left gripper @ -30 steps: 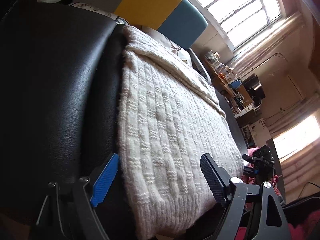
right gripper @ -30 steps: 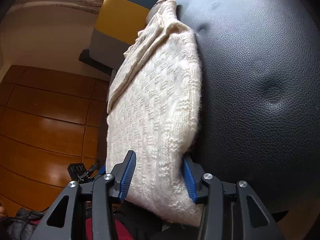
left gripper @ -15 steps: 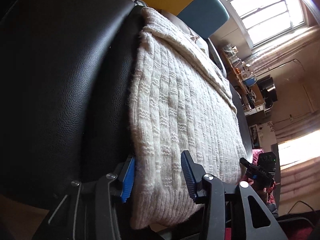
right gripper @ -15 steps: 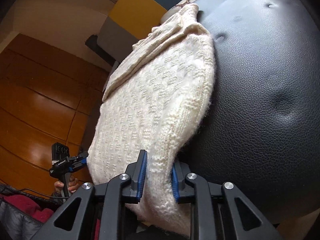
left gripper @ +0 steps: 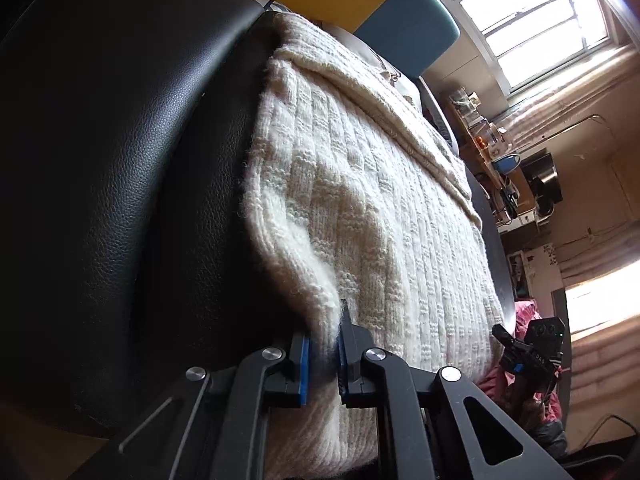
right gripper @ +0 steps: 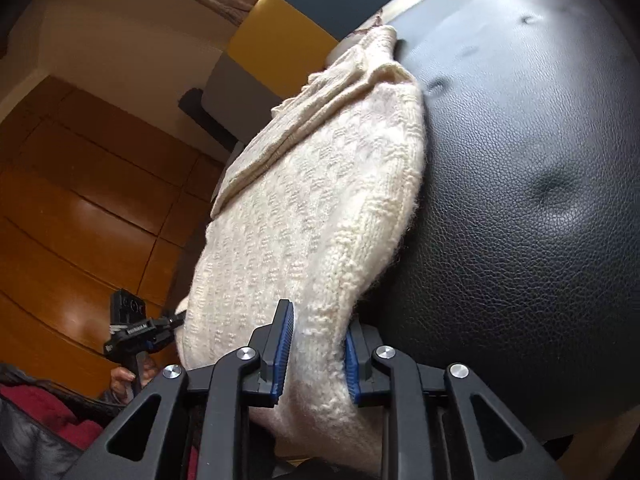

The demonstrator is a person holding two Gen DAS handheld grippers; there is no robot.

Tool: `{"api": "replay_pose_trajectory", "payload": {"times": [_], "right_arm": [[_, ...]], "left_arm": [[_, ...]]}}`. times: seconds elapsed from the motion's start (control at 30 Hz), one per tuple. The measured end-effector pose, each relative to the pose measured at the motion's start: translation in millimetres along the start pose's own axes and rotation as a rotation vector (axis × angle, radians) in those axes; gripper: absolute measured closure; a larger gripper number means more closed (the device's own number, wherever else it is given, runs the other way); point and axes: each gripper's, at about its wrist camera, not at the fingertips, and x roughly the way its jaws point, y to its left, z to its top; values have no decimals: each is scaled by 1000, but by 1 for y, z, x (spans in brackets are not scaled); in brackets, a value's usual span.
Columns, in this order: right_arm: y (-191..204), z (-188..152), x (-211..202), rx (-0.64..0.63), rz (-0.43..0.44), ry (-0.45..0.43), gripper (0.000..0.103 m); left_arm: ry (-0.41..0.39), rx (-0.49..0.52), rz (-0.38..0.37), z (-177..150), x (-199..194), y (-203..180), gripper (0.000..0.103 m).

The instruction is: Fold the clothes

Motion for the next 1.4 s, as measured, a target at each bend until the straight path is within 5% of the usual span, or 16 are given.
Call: {"api": "replay_pose_trajectory", "payload": {"times": [0.33, 0.43, 0.5, 0.9, 1.03, 1.2, 1.3, 1.4], "right_arm": [[12, -2, -2, -32, -78, 17, 72], [9, 2, 2, 27, -101, 42, 86], [16, 1, 3, 0, -134, 47, 85], [19, -13, 14, -4, 16, 118, 82], [-2, -9, 20, 124, 124, 63, 81], [-5, -7, 24, 257, 113, 43, 80], [-27, -10, 33, 470, 218, 87, 86], [-20, -5, 36, 386, 164, 121, 91]], "left_arm": [[29, -87, -6, 4, 3, 3, 94], [8, -52, 17, 0, -1, -2, 94], [-6, -45, 20, -2, -5, -1, 95], [24, -10, -47, -7, -20, 18, 95], [40, -31, -75, -4, -17, 27, 94], [39, -62, -99, -1, -15, 29, 93], [35, -61, -102, 0, -14, 28, 93], [46, -76, -110, 1, -12, 29, 93]]}}
